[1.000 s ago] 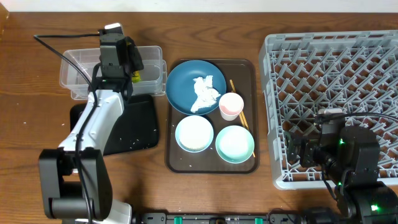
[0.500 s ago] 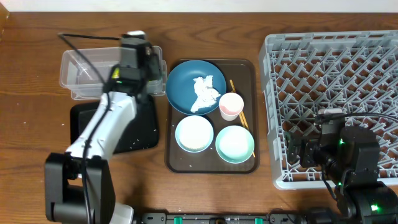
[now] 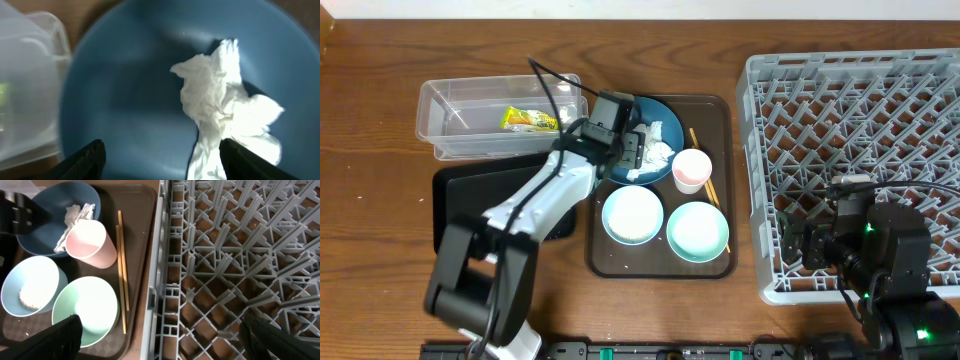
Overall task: Sort waste into correct bins and load items into the dishwasher rack
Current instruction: 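Move the left gripper back to the teal bowl and grasp the tissue, then carry the tissue with the left gripper and release it into the clear bin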
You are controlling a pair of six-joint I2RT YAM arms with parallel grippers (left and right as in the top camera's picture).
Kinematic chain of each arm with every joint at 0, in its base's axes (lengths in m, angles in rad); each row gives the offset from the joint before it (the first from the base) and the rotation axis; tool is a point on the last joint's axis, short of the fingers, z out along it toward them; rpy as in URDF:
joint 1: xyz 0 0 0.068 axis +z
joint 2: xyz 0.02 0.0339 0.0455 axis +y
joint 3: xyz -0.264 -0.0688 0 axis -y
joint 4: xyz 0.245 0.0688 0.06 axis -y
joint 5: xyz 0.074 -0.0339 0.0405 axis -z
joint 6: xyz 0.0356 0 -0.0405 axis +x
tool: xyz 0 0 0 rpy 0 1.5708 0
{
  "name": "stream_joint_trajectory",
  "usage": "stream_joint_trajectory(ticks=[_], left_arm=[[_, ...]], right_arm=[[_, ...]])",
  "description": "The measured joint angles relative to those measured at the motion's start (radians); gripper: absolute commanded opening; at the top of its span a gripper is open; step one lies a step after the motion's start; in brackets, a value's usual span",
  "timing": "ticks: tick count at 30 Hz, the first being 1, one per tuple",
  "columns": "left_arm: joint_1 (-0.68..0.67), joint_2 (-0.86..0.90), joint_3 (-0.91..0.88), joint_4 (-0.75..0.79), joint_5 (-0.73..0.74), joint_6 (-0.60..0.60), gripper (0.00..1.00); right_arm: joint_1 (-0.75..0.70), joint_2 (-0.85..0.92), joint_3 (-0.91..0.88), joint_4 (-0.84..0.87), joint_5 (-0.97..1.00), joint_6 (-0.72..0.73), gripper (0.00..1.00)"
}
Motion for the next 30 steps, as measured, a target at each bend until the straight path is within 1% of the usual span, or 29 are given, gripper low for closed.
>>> stream_joint_trajectory(ticks=[5, 9, 10, 12, 17, 19, 21, 22, 27, 30], left_arm=[[0.000, 0.080, 0.000, 0.082, 0.072, -0.001, 0.76], [-0.002, 0.122, 0.000, 0.119, 0.113, -0.002, 0.76], [-0.002, 0.132, 0.000, 0.121, 0.121, -0.002, 0.74], [-0.003, 0.143, 0.000, 0.123, 0.127, -0.005, 0.65], [-0.003, 0.153, 0.000, 0.130, 0.137, -0.010, 0.32], [-0.003, 0.153, 0.000, 0.133, 0.142, -0.014, 0.22], [-0.003, 0.153, 0.000, 0.134, 0.145, -0.010, 0.19], [-0.003, 0.153, 0.000, 0.134, 0.146, -0.010, 0.14], [0.000, 0.135, 0.000, 0.121, 0.147, -0.010, 0.06], [0.014, 0.072, -0.002, 0.098, 0.147, -0.010, 0.06]], right_arm=[[0.000, 0.000, 0.000, 0.000, 0.000, 0.000, 0.99], [0.000, 0.000, 0.000, -0.002, 0.000, 0.000, 0.99], [0.000, 0.000, 0.000, -0.003, 0.000, 0.000, 0.99], [0.000, 0.000, 0.000, -0.003, 0.000, 0.000, 0.99], [0.000, 0.000, 0.000, -0.003, 0.000, 0.000, 0.99], [0.000, 0.000, 0.000, -0.003, 0.000, 0.000, 0.99], [0.000, 0.000, 0.000, -0.004, 0.000, 0.000, 0.99], [0.000, 0.000, 0.000, -0.005, 0.000, 0.000, 0.99], [0.000, 0.000, 0.000, -0.007, 0.000, 0.000, 0.99], [0.000, 0.000, 0.000, -0.010, 0.000, 0.000, 0.99]])
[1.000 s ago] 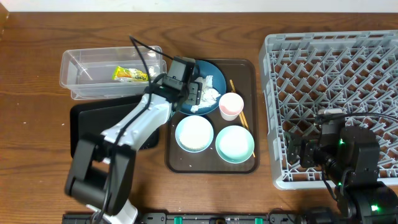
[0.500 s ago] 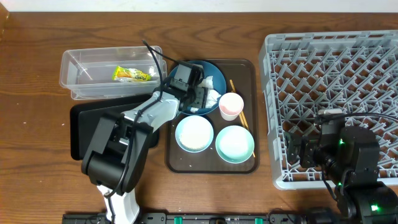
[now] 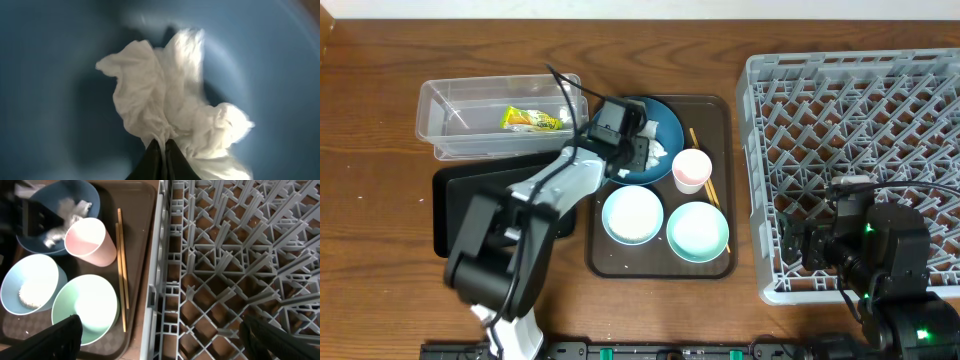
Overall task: Sort waste into correct bins and load items into the dishwasher rack
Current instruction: 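Carry the tissue with the left gripper and release it into the clear bin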
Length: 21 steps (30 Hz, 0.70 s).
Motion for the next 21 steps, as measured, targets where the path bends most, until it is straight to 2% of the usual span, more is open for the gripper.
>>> stream_joint_trajectory(ticks=[10, 19, 21], left_arm=[[0.150, -0.289, 0.000, -0.003, -0.012, 0.000, 0.06], [0.354, -0.298, 0.000, 0.031, -0.096, 0.000, 0.11], [0.385, -0.290, 0.000, 0.035, -0.103, 0.003, 0.17]], right_arm=[[0.000, 0.000, 0.000, -0.001, 0.000, 0.000, 0.99], [0.000, 0.000, 0.000, -0.001, 0.000, 0.000, 0.99], [0.000, 0.000, 0.000, -0.001, 0.000, 0.000, 0.99]])
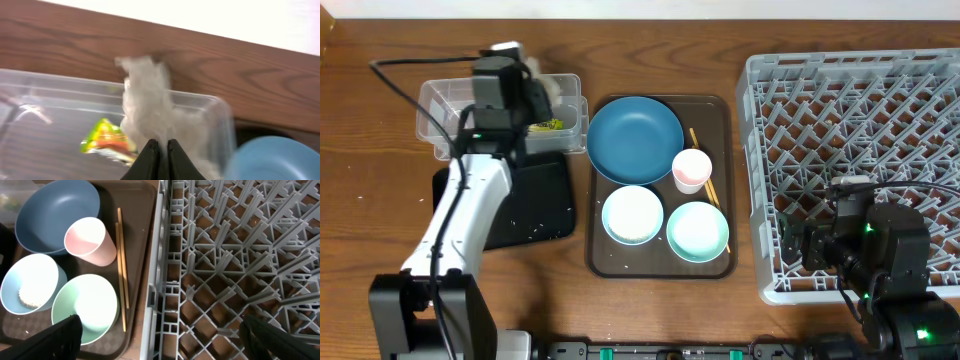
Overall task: Sort waste into correct bins and load items into the dishwasher rack
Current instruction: 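Carry the tissue with the left gripper and release it into the clear bin, then reach the left gripper to the pink cup and grasp its rim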
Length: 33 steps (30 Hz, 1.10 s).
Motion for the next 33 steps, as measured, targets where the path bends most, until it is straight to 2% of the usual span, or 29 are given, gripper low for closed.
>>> stream_joint_trajectory(ticks=[2, 8, 13, 16, 18, 23, 25, 28, 33], left_arm=[[0.021, 0.013, 0.000, 0.000, -0.003, 0.003, 0.34], [0.045, 0.031, 0.000, -0.005, -0.006, -0.006, 0.45], [0.027, 0.031, 0.000, -0.100, 0.023, -0.010, 0.45], [-0.014, 0.025, 0.000, -0.192, 0.041, -0.010, 0.46], [-0.056, 0.008, -0.001, -0.262, 0.050, -0.009, 0.52], [-0.178, -0.094, -0.002, -0.476, 0.063, -0.008, 0.76], [-0.223, -0.130, -0.002, -0.568, 0.070, -0.008, 0.81], [-0.275, -0.158, -0.002, -0.723, 0.082, -0.012, 0.88], [-0.300, -0.168, -0.002, -0.863, 0.141, -0.014, 0.89]], right_arm=[[0.000, 0.000, 0.000, 0.000, 0.000, 0.000, 0.99], [0.000, 0.000, 0.000, 0.000, 0.000, 0.000, 0.99], [0.000, 0.000, 0.000, 0.000, 0.000, 0.000, 0.99], [0.000, 0.000, 0.000, 0.000, 0.000, 0.000, 0.99], [0.000, 0.000, 0.000, 0.000, 0.000, 0.000, 0.99], [0.000, 0.000, 0.000, -0.001, 0.000, 0.000, 0.99], [0.000, 0.000, 0.001, -0.003, 0.000, 0.000, 0.99], [0.000, 0.000, 0.002, -0.005, 0.000, 0.000, 0.99], [0.000, 0.000, 0.002, -0.007, 0.000, 0.000, 0.99]])
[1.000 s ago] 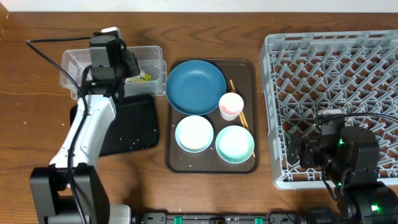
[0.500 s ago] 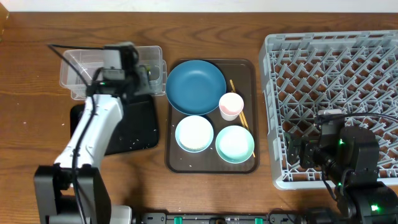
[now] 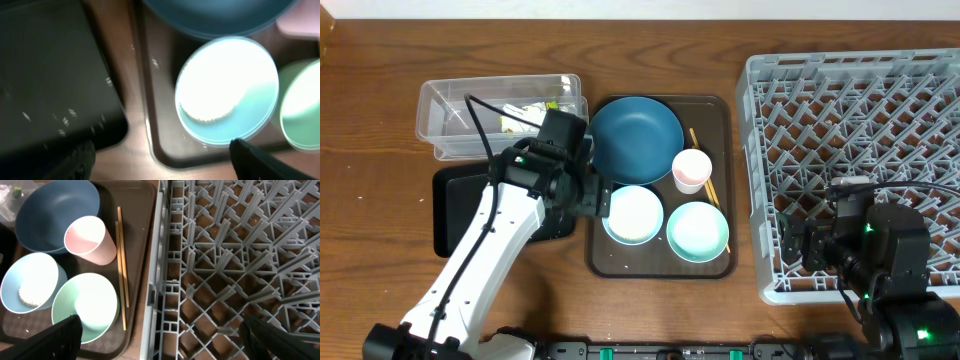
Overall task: Sort waste into correct bins and load items into the dishwasher rack
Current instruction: 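Reach the left gripper to the pink cup and grasp its rim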
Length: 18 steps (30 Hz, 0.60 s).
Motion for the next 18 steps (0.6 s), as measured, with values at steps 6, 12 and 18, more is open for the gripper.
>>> stream_joint_trajectory(ticks=[6, 12, 18], left_arm=[[-0.002, -0.006, 0.000, -0.079, 0.061, 0.000, 0.89], [-0.002, -0.006, 0.000, -0.085, 0.075, 0.000, 0.89], [-0.002, -0.027, 0.000, -0.101, 0.074, -0.002, 0.81]], right_arm=[[0.000, 0.000, 0.000, 0.000, 0.000, 0.000, 0.99], [0.000, 0.000, 0.000, -0.001, 0.000, 0.000, 0.99], [0.000, 0.000, 0.000, -0.001, 0.000, 0.000, 0.99]])
